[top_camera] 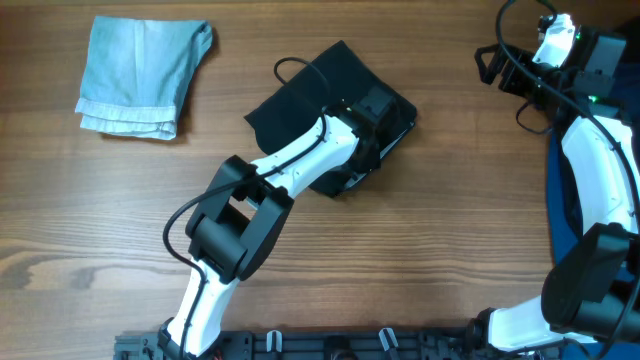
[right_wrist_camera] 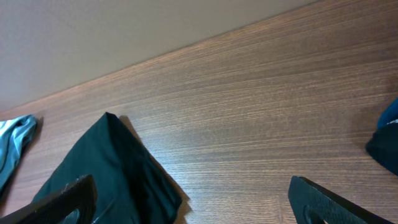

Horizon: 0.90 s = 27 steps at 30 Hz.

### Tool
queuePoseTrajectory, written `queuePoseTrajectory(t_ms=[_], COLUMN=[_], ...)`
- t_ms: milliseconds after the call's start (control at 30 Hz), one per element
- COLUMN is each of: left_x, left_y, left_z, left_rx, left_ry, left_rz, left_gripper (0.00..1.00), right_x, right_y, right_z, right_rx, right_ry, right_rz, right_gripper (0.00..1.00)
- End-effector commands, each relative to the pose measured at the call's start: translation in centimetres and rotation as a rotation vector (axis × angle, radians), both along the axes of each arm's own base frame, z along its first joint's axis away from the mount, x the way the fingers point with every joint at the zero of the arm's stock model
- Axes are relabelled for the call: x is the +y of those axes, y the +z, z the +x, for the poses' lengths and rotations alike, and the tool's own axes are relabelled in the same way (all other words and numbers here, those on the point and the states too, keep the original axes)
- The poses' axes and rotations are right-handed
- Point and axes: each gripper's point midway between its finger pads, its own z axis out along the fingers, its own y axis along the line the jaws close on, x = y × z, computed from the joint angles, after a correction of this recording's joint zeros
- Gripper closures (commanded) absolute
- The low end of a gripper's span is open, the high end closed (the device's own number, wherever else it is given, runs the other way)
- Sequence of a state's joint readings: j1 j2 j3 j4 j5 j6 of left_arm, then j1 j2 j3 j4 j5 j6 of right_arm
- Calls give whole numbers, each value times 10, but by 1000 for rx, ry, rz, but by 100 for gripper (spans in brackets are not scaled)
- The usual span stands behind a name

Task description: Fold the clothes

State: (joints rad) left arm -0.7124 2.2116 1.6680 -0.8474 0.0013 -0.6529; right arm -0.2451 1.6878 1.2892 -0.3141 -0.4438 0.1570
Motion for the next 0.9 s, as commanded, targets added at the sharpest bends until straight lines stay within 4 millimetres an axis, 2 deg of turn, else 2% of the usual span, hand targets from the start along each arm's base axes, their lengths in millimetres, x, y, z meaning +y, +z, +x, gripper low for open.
queuePoseTrajectory(t_ms=[0,100,167,200,233,267,333,367,400,433,467,500,533,600,867], left_x=[40,85,109,118,129,132,135,144,150,154,157,163,166,171,175], left_y=[-30,-25,-22,-21,-17,-11,16,41,60,81,98,113,118,118,45], left_z=[-28,-32,-27,-25,-22,-20,-7,7,17,24,26,29,29,30,19], left_rx=[125,157,190,205,230,242,220,162,113,75,53,26,13,13,171], left_ry=[-41,-73,-75,-54,-13,16,83,135,166,196,216,236,244,260,347], left_rz=[184,359,396,401,375,332,213,155,107,38,-23,-51,-56,-57,10], left_gripper=[82,81,78,81,94,96,94,84,70,51,38,28,21,0,0], right_x=[-1,-1,-1,-1,-1,-1,-1,-1,-1,-1,-1,-1,-1,-1,-1], right_y=[-7,-7,-7,-7,-7,-7,-7,-7,-7,-7,-7,-7,-7,-7,-7], right_z=[1,1,1,1,1,1,1,1,1,1,1,1,1,1,1], right_rx=[15,15,15,15,15,15,15,15,15,15,15,15,15,15,15], right_ry=[-5,-5,-5,-5,-5,-5,-5,-5,-5,-5,-5,-5,-5,-5,-5], right_rz=[0,0,0,0,0,0,0,0,0,0,0,0,0,0,0], right_gripper=[1,1,1,1,1,1,1,0,1,0,1,1,1,1,1])
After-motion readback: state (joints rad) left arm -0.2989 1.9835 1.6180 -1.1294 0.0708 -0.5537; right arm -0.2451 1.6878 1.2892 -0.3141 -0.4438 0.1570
